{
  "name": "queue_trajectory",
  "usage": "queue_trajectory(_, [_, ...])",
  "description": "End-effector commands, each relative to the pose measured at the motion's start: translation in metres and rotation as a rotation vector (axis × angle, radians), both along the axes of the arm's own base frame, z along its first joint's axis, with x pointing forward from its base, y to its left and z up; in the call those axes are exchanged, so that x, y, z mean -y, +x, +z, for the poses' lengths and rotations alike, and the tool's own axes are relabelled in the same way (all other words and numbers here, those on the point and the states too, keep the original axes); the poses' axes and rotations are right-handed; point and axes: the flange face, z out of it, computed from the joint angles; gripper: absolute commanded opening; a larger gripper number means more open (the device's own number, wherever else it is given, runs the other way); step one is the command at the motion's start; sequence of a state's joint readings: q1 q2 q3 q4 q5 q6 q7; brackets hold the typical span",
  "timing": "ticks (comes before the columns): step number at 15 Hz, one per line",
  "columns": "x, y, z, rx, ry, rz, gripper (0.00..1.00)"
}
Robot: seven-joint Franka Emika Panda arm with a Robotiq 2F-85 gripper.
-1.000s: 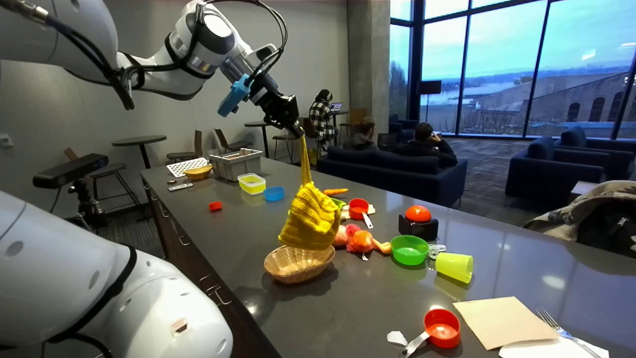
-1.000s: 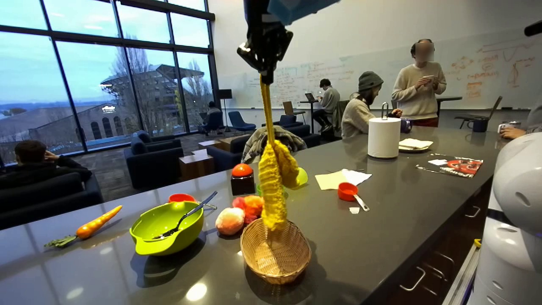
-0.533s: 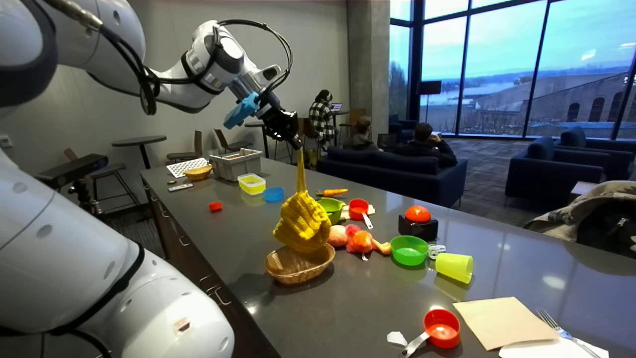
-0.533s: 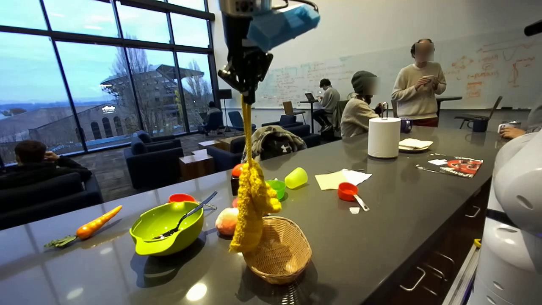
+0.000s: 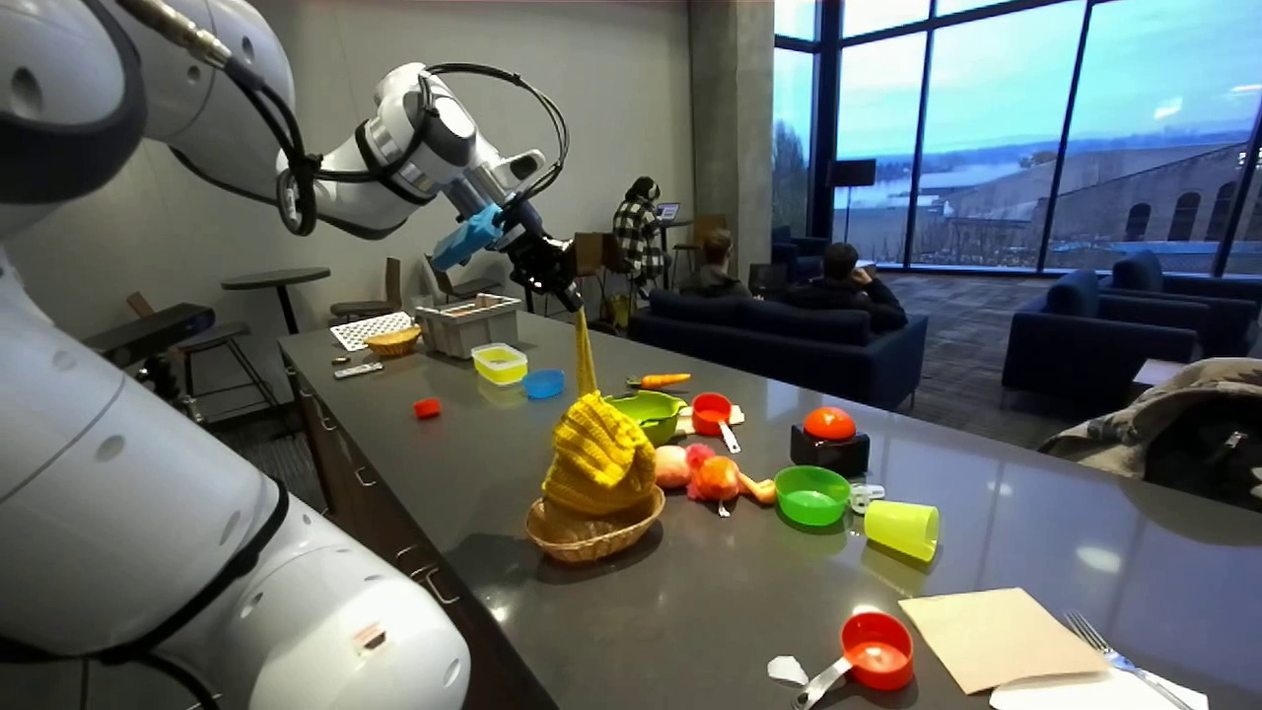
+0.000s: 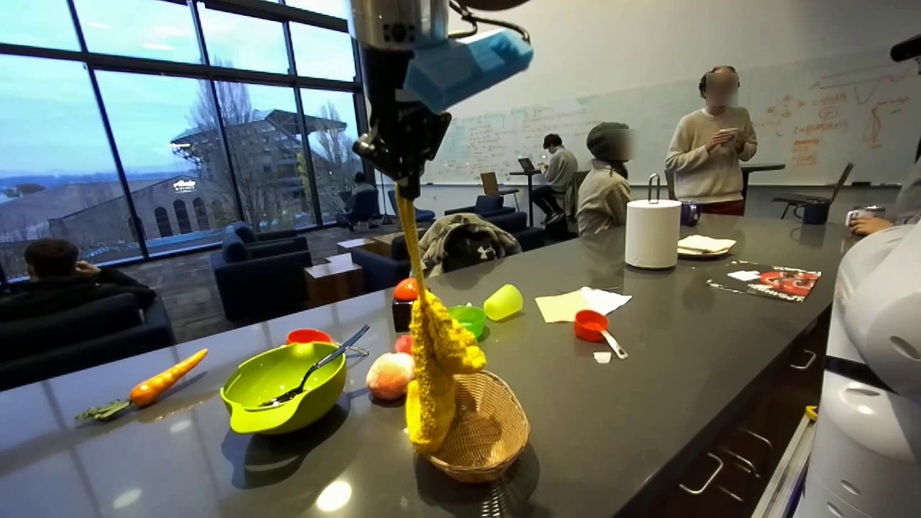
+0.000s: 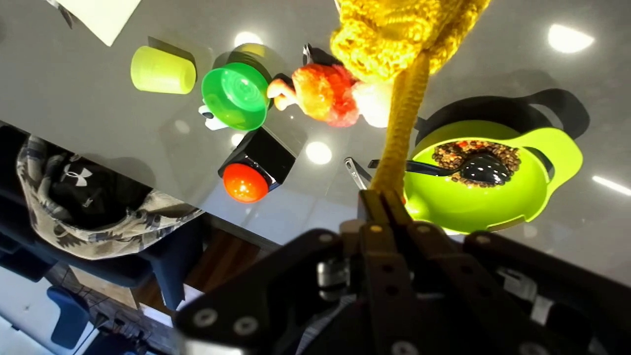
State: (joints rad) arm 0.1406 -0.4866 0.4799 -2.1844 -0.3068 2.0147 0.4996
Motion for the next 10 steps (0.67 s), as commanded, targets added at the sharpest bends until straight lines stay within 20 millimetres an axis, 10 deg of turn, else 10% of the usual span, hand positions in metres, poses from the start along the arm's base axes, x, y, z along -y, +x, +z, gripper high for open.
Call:
queue_trajectory(1, [-0.014, -0.009, -0.008, -0.024, 0.042, -0.029, 0.01])
queue_trajectory(10, [-0.002, -0.018, -0.068, -0.165, 0.093, -0.161, 0.01])
